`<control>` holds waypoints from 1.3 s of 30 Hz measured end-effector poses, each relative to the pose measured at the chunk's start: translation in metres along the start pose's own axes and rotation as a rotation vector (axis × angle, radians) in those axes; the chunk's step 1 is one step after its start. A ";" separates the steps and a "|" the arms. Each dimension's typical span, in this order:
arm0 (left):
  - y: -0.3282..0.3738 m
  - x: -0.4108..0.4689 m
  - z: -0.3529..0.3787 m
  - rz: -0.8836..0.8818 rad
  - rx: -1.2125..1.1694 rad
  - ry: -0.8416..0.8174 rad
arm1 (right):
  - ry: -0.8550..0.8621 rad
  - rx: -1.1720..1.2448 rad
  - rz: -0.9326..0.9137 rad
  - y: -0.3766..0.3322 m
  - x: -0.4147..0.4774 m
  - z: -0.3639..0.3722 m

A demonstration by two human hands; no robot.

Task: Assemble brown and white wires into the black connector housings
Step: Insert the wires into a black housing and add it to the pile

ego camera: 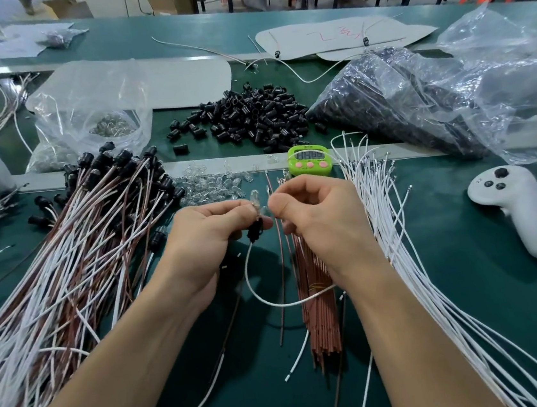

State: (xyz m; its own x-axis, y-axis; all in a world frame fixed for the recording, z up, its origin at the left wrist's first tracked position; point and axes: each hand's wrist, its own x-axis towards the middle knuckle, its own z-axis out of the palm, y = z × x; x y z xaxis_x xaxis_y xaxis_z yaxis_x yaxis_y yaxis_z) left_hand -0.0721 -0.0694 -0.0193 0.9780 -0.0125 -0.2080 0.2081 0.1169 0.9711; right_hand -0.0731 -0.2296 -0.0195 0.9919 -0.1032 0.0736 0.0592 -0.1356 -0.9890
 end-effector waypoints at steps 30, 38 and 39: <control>0.003 0.001 0.002 0.040 -0.271 0.107 | 0.007 -0.266 0.023 -0.006 -0.014 0.021; 0.001 -0.001 0.007 0.103 -0.083 0.131 | 0.173 -0.061 -0.076 -0.004 -0.007 0.020; 0.001 -0.001 0.007 0.102 -0.072 0.126 | 0.160 -0.055 -0.071 -0.004 -0.006 0.020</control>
State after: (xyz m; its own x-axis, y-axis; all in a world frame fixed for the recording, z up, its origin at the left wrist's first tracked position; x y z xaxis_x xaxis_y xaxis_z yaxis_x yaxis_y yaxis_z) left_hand -0.0732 -0.0758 -0.0176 0.9838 0.1272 -0.1263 0.1019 0.1823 0.9779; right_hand -0.0774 -0.2090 -0.0189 0.9547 -0.2467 0.1664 0.1175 -0.2011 -0.9725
